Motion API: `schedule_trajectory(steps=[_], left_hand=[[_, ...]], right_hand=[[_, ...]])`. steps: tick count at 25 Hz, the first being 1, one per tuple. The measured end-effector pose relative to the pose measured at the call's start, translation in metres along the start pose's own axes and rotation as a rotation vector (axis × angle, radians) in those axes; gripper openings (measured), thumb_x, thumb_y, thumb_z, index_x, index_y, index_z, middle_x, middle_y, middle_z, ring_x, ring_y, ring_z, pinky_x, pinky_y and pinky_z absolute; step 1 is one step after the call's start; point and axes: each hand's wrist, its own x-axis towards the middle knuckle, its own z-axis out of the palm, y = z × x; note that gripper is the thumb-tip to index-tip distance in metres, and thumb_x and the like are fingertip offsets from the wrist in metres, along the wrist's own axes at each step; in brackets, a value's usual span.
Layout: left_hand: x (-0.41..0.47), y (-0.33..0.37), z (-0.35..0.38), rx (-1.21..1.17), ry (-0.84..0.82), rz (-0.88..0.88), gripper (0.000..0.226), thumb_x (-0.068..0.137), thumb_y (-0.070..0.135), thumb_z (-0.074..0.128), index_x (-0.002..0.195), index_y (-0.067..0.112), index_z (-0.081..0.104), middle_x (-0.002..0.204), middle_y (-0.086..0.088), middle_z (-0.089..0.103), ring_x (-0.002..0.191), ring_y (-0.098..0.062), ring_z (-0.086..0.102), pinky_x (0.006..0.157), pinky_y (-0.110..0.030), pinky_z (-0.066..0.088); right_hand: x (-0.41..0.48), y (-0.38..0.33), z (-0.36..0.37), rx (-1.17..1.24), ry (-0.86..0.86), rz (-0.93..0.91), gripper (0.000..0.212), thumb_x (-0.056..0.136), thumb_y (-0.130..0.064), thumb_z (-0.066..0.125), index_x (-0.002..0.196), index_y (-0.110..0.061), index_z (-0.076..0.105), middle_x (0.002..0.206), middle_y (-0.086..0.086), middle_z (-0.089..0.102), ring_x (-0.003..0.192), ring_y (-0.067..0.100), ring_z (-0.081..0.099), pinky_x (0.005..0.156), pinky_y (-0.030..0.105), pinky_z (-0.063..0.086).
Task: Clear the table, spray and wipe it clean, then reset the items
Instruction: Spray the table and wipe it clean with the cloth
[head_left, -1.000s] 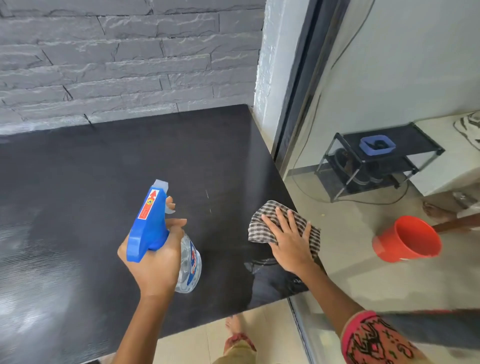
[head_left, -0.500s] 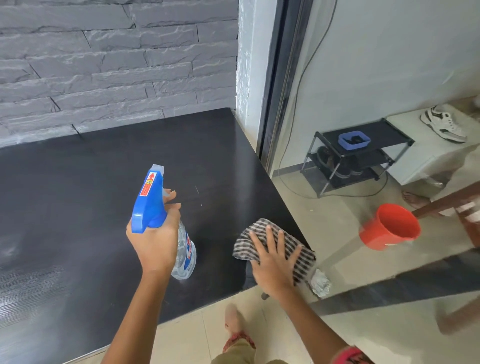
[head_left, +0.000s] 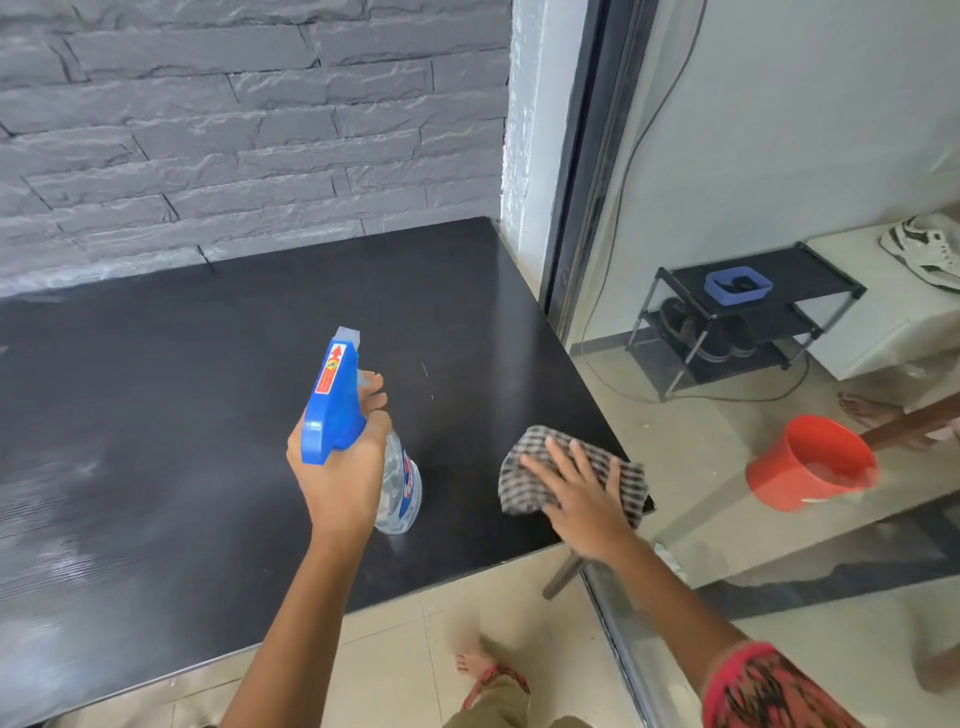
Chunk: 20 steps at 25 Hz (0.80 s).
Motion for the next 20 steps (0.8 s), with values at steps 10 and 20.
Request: schedule_trajectory(steps=[10,20], left_hand=[[-0.012,0.014,-0.064,0.03,0.175,0.055,0.042,0.071,-0.001,0.049,0.086,0.034,0.066,0.093,0.023,0.071,0.08,-0.001,0.069,0.067,-0.012,0.05],[-0.004,0.022,-0.087,0.041,0.291,0.038,0.05,0.077,-0.01,0.051,0.081,0.039,0.064,0.092,0.022,0.071,0.075,-0.003,0.068,0.071,-0.017,0.053]], right_hand=[[-0.016,-0.137,0.029,-0.015,-0.067,-0.481,0.069,0.089,-0.033,0.046,0.142,-0.05,0.005,0.158,-0.005,-0.013,0.143,0.028,-0.019,0.1,0.064,-0.026],[0.013,-0.13,0.016,0.031,-0.011,-0.182,0.064,0.093,-0.04,0.043,0.144,-0.047,0.006,0.158,-0.003,-0.013,0.143,0.029,-0.016,0.099,0.068,-0.02]])
